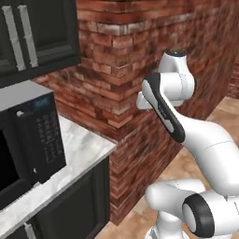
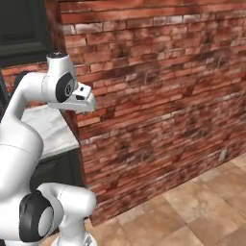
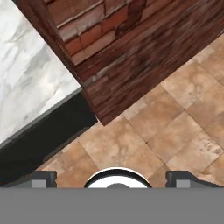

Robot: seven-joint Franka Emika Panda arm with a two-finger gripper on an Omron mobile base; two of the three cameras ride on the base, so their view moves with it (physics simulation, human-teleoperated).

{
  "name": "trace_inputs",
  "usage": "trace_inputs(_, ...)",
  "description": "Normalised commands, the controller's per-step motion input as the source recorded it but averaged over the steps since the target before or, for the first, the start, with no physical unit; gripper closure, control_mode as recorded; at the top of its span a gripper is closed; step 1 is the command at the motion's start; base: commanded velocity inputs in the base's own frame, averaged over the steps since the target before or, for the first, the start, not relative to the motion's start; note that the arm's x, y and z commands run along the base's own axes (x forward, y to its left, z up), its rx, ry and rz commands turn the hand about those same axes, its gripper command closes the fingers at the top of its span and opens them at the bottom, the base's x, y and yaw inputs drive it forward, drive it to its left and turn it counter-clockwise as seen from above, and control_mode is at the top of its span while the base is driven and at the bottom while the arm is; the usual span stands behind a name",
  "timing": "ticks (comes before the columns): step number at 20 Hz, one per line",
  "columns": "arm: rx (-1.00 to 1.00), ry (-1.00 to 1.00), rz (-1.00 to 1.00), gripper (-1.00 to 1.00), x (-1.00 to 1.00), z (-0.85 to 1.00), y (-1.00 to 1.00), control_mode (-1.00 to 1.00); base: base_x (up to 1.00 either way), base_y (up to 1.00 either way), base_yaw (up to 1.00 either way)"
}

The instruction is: Navigate to the toaster oven.

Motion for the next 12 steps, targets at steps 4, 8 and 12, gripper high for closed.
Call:
trace_inputs(4,0.0,0.0,0.0,-1.0,0.0,0.0,0.0,1.0,0.0,-0.71,-0.51)
trace_inputs(8,0.0,0.0,0.0,-1.0,0.0,0.0,0.0,1.0,0.0,-0.77,-0.5)
trace_inputs(12,0.0,0.0,0.0,-1.0,0.0,0.0,0.0,1.0,0.0,-0.76,-0.5)
